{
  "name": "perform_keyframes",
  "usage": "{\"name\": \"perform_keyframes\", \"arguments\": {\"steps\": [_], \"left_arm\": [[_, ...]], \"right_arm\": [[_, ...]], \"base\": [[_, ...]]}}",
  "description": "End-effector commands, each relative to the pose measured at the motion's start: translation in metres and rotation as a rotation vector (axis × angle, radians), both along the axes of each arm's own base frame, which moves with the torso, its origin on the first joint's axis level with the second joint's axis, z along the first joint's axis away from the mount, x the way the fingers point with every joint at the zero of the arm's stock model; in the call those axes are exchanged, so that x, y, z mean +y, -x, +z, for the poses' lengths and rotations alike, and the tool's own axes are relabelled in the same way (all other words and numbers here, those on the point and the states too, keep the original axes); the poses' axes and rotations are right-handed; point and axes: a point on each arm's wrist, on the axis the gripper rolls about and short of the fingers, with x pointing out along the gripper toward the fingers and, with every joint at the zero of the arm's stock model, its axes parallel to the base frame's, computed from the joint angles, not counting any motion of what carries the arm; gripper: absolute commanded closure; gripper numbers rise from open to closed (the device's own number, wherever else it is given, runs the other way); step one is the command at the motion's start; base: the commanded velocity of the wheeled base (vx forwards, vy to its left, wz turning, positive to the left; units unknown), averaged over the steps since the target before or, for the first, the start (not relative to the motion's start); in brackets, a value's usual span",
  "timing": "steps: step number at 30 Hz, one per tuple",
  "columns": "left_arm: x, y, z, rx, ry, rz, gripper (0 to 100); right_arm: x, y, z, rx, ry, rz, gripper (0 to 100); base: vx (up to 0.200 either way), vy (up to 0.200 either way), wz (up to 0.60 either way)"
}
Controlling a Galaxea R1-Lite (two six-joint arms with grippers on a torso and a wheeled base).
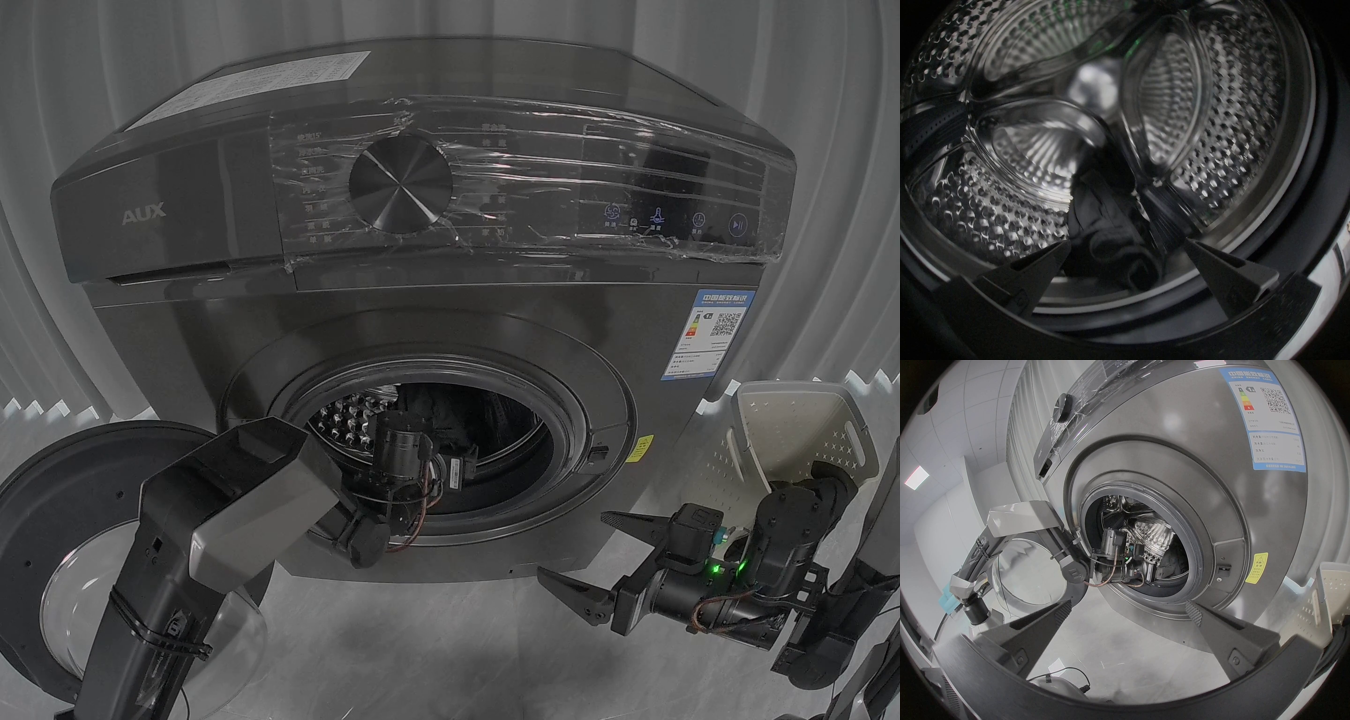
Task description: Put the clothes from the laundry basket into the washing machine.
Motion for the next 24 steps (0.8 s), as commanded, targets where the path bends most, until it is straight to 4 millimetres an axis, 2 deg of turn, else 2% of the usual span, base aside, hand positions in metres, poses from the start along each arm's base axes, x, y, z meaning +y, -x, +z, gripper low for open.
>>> {"name": "perform_keyframes", "arguments": {"steps": [1, 4, 6, 10, 11, 12, 15, 17, 18, 22, 24], "left_arm": [[-0.007, 0.014, 0.004, 0.020, -0.010, -0.047, 0], [-0.007, 0.016, 0.003, 0.024, -0.010, -0.050, 0], [-0.009, 0.029, 0.011, 0.022, 0.000, -0.063, 0], [-0.006, 0.066, 0.031, 0.002, 0.014, -0.102, 0], [-0.006, 0.069, 0.033, -0.001, 0.016, -0.107, 0], [-0.004, 0.088, 0.040, -0.007, 0.024, -0.127, 0], [0.004, 0.121, 0.054, -0.024, 0.035, -0.161, 0], [0.007, 0.132, 0.059, -0.032, 0.041, -0.167, 0], [0.014, 0.151, 0.069, -0.059, 0.059, -0.185, 0], [0.033, 0.179, 0.102, -0.160, 0.128, -0.192, 0], [0.049, 0.197, 0.123, -0.218, 0.170, -0.181, 0]], "right_arm": [[0.000, 0.000, -0.001, 0.003, 0.003, 0.001, 0], [-0.001, 0.001, -0.001, 0.003, 0.003, 0.000, 0], [-0.001, 0.001, -0.001, 0.005, 0.005, -0.002, 0], [-0.001, 0.000, -0.001, 0.004, 0.004, 0.000, 0], [-0.001, 0.000, -0.001, 0.005, 0.005, 0.000, 0], [-0.001, 0.001, -0.001, 0.006, 0.006, 0.000, 0], [-0.001, 0.001, -0.002, 0.009, 0.005, -0.001, 0], [-0.001, 0.001, -0.002, 0.008, 0.006, -0.004, 0], [-0.002, 0.001, -0.002, 0.011, 0.006, -0.004, 0], [-0.006, -0.002, 0.003, -0.009, -0.009, -0.025, 0], [-0.013, -0.005, 0.011, -0.037, -0.028, -0.055, 0]], "base": [[0.000, 0.000, 0.00], [0.000, 0.000, 0.00], [0.000, 0.000, 0.00], [0.000, 0.000, 0.00], [0.000, 0.000, 0.00], [0.000, 0.000, 0.00], [0.000, 0.000, 0.00], [0.000, 0.000, 0.00], [0.000, 0.000, 0.00], [0.000, 0.000, 0.00], [0.000, 0.000, 0.00]]}}
